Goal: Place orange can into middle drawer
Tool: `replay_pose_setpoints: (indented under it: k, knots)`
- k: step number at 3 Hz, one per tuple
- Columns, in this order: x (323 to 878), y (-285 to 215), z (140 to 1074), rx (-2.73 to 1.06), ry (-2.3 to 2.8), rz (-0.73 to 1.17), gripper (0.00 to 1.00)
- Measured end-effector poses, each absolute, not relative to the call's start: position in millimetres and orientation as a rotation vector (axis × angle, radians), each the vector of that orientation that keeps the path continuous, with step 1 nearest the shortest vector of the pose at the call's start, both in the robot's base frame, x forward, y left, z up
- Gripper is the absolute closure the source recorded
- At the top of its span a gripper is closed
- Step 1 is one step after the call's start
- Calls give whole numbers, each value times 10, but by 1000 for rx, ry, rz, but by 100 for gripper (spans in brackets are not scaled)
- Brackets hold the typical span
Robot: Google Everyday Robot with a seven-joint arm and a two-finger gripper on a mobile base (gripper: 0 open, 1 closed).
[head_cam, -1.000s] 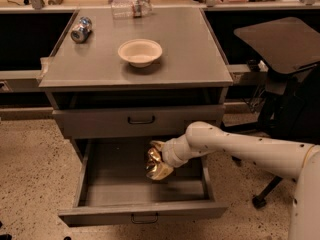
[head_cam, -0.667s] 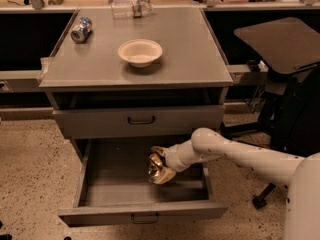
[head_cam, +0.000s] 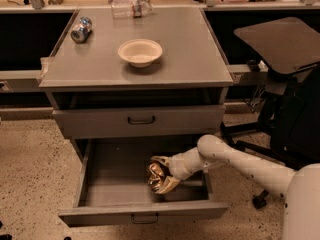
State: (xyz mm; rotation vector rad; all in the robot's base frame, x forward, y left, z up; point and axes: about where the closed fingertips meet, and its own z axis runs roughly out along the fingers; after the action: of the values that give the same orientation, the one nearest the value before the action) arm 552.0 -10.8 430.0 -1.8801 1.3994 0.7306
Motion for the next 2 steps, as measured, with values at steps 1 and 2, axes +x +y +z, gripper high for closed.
replay_pose_setpoints:
  k: [1,2]
  knots:
    - [5483,-104,4287,-1885,1391,745,11]
    - [5483,-103,4287,-1885,1390,746,0]
